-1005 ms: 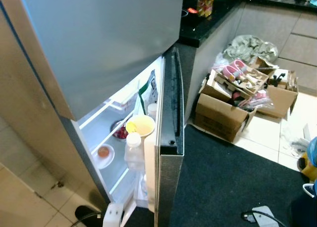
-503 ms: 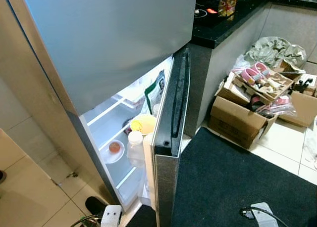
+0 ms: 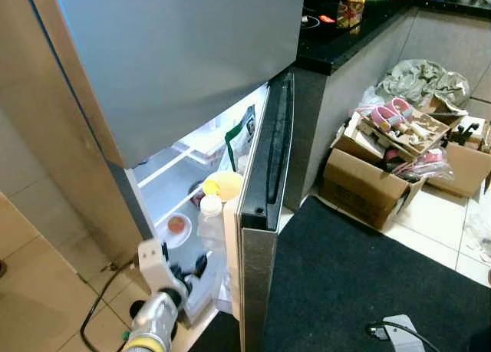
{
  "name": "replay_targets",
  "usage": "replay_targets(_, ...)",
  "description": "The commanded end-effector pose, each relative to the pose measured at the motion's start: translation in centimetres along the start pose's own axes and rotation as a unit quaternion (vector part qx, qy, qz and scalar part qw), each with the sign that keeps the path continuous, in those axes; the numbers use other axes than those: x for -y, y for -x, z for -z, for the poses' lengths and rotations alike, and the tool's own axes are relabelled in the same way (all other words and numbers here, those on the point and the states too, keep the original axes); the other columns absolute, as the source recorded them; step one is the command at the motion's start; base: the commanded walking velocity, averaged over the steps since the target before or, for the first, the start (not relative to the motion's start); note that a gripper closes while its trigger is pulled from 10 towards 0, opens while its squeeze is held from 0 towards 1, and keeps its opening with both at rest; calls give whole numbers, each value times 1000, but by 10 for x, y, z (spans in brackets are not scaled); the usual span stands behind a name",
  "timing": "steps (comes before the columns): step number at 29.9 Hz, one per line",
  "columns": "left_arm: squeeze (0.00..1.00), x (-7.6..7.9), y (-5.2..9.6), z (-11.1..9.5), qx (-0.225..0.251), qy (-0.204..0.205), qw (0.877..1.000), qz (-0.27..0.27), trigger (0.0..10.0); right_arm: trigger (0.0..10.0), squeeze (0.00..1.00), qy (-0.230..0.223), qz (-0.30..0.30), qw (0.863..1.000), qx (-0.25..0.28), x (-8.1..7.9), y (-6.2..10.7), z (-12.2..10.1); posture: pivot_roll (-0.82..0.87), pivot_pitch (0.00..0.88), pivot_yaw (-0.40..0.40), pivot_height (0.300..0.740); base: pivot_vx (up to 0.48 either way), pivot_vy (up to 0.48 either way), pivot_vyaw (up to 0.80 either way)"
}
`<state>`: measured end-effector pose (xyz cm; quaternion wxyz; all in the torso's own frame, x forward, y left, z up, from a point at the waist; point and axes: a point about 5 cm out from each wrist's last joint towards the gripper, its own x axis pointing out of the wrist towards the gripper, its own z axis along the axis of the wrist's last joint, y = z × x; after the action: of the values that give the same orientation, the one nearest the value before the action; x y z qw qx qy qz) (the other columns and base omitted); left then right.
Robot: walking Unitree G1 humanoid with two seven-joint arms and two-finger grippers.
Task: Restocking fridge
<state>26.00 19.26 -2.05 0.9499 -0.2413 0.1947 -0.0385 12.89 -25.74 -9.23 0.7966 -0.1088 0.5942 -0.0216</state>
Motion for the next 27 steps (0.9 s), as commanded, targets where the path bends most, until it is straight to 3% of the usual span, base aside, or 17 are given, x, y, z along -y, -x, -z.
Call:
replay_targets(1, 0, 11, -10, -21, 50, -6, 998, 27, 10000, 10000, 0, -3, 2, 1000, 7, -1, 0, -4, -43, 9, -9, 740, 0, 0, 0)
replay_targets(8, 0, 24, -18, -32, 81, 19, 995, 55, 10000, 10000, 0, -2, 2, 1000, 6, -2, 0, -4, -43, 5, -9, 740, 0, 0, 0)
replay_targets(9, 0, 40, -23, -30, 78, 21, 992, 97, 10000, 10000, 0, -1, 3, 1000, 6, -2, 0, -4, -43, 5, -9, 740, 0, 0, 0)
replay_targets(12, 0, 46, -25, -29, 74, 20, 990, 117, 10000, 10000, 0, 0, 3, 1000, 6, -2, 0, -4, -43, 5, -9, 740, 0, 0, 0)
replay_targets(14, 0, 55, -26, -25, 65, 10, 988, 142, 10000, 10000, 0, 0, 3, 1000, 6, -2, 0, -4, -43, 5, -9, 740, 0, 0, 0)
replay_targets(18, 0, 92, -26, 2, 7, -25, 970, 243, 10000, 10000, 0, -1, 3, 1000, 7, -3, 0, -4, -45, 1, -5, 740, 0, 0, 0)
replay_targets(20, 0, 92, -26, 2, 7, -25, 970, 243, 10000, 10000, 0, -1, 3, 1000, 7, -3, 0, -4, -45, 1, -5, 740, 0, 0, 0)
replay_targets(25, 0, 119, -25, 14, -13, -32, 952, 304, 10000, 10000, 0, -2, 3, 1000, 6, -4, 0, -3, -39, 7, -10, 740, 0, 0, 0)
replay_targets(27, 0, 119, -25, 14, -13, -32, 952, 304, 10000, 10000, 0, -2, 3, 1000, 6, -4, 0, -3, -39, 7, -10, 740, 0, 0, 0)
